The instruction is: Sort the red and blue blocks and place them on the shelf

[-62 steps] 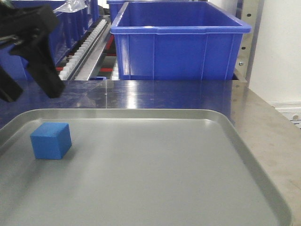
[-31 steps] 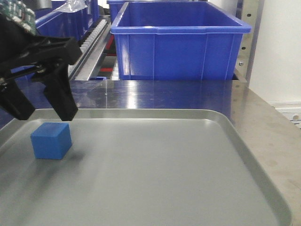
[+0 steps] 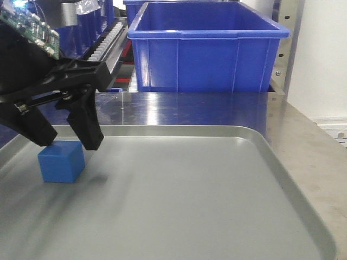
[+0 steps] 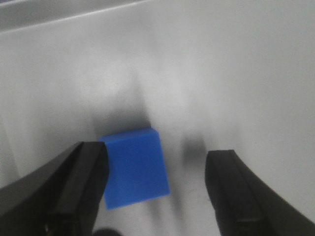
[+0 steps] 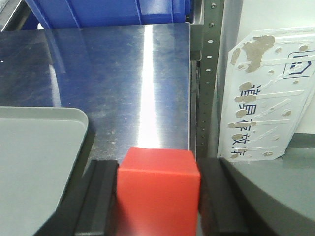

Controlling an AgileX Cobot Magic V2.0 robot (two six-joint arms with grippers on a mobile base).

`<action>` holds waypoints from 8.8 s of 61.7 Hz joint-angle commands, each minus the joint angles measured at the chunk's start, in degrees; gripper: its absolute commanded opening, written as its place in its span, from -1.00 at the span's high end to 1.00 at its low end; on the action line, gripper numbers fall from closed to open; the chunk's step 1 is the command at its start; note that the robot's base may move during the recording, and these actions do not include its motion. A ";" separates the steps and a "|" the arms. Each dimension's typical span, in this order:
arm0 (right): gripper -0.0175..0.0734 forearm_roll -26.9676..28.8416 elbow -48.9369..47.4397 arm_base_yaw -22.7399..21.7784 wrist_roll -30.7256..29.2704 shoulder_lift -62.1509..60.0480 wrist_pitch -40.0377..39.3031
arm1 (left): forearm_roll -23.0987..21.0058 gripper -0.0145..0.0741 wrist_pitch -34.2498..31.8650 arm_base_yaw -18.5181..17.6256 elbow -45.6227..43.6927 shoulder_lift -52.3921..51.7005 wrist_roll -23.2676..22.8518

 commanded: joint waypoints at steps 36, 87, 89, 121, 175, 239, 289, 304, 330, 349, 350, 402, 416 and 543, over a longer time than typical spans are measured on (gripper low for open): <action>0.51 -0.67 -1.54 -0.32 -0.38 -0.10 -5.04 | 2.51 -0.46 -1.79 -0.62 -1.76 -1.47 -3.80; 0.51 -0.67 -1.54 -0.32 -0.38 -0.10 -5.04 | 6.46 -0.39 -2.38 -0.62 -1.76 -1.47 -6.59; 0.51 -0.67 -1.54 -0.32 -0.38 -0.10 -5.04 | 6.46 -0.39 -2.37 -0.62 -1.76 -1.47 -6.59; 0.51 -0.67 -1.54 -0.32 -0.38 -0.10 -5.04 | 6.46 -0.39 -2.37 -0.62 -1.76 -1.47 -6.82; 0.51 -0.67 -1.54 -0.32 -0.38 -0.10 -5.04 | 5.59 -0.39 -2.94 -0.62 -1.76 2.25 -6.82; 0.51 -0.67 -1.54 -0.32 -0.38 -0.10 -5.04 | 5.59 0.39 -1.30 -0.62 -1.76 1.65 -6.32; 0.51 -0.67 -1.54 -0.32 -0.38 -0.10 -5.04 | 15.02 0.39 -1.65 11.04 -1.55 -20.30 -6.32; 0.51 -0.67 -1.54 -0.32 -0.38 -0.10 -5.04 | 16.33 0.39 -2.07 18.12 4.44 -30.33 -6.32; 0.51 -0.67 -1.54 -0.32 -0.38 -0.10 -5.04 | 16.35 0.39 -4.68 25.61 17.44 -47.84 -6.32; 0.51 -0.67 -1.54 -0.32 -0.38 -0.10 -5.04 | 16.35 0.39 -5.03 25.73 22.49 -53.26 -6.32; 0.51 -0.67 -1.54 -0.32 -0.38 -0.10 -5.04 | 16.35 0.39 -5.20 25.73 22.76 -53.46 -6.32; 0.51 -0.67 -1.54 -0.32 -0.38 -0.10 -5.04 | 16.89 0.39 -8.98 25.73 25.52 -54.16 -6.32; 0.51 -0.67 -1.54 -0.32 -0.38 -0.10 -5.04 | 16.89 0.39 -8.76 25.73 25.52 -54.16 -6.32; 0.51 -0.67 -1.54 -0.32 -0.38 -0.10 -5.04 | 16.89 0.39 -8.76 25.73 25.52 -54.16 -6.32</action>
